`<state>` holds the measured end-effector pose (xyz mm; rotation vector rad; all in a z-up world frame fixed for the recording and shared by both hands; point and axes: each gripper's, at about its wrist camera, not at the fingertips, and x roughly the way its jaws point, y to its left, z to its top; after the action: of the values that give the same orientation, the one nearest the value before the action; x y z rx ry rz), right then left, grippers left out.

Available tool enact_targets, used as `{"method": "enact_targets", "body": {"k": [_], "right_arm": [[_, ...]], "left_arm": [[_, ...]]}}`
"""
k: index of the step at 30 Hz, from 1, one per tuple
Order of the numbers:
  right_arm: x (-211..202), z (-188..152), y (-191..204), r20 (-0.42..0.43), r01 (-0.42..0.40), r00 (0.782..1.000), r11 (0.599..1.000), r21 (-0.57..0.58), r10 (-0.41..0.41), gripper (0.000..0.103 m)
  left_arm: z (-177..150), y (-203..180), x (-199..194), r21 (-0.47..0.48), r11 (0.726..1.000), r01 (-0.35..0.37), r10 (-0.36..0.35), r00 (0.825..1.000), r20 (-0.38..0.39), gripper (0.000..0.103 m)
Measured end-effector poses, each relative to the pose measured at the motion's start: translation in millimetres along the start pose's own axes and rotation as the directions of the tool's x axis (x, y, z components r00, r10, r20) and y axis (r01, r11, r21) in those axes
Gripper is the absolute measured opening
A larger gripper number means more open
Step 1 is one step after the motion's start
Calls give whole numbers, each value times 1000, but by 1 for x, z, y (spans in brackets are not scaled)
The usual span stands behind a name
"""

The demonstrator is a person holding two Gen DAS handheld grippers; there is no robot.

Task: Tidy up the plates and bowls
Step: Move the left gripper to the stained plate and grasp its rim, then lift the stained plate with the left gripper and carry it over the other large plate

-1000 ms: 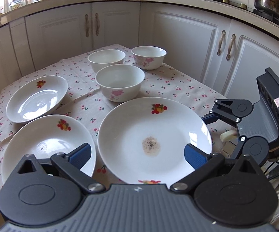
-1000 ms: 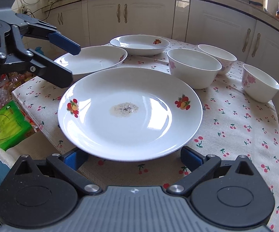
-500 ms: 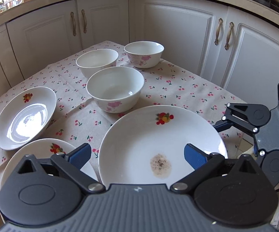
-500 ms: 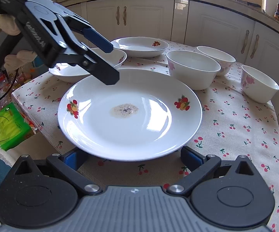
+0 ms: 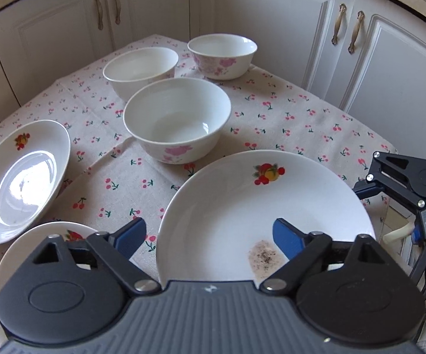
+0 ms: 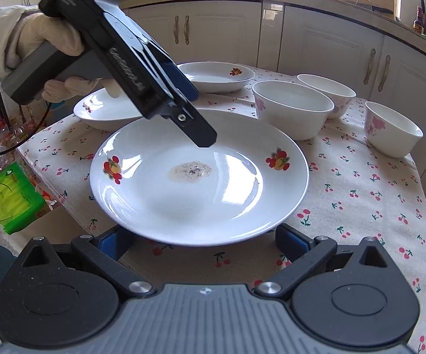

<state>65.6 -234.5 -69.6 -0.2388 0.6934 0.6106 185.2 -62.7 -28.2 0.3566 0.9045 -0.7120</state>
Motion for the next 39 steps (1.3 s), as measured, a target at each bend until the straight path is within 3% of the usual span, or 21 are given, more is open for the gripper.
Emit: {"method": "enact_targets", "body": {"k": [2, 7, 19, 39], "right_arm": [[0, 1, 0, -2, 1, 1000, 1000, -2, -1, 103], [1, 1, 1, -1, 0, 1000, 1000, -3, 0, 103], [2, 2, 0, -3, -4, 1000, 1000, -9, 4, 103], [1, 9, -3, -16, -15, 1000, 1000, 5, 15, 103]], "left_arm": [[2, 3, 4, 0, 1000, 12, -12, 1000, -18, 82], [7, 8, 12, -2, 999, 42, -42, 997, -65, 77], [17, 11, 24, 40, 993, 110, -100, 976, -192, 77], [18, 9, 21, 69, 990, 120, -105, 977, -184, 77]]}}
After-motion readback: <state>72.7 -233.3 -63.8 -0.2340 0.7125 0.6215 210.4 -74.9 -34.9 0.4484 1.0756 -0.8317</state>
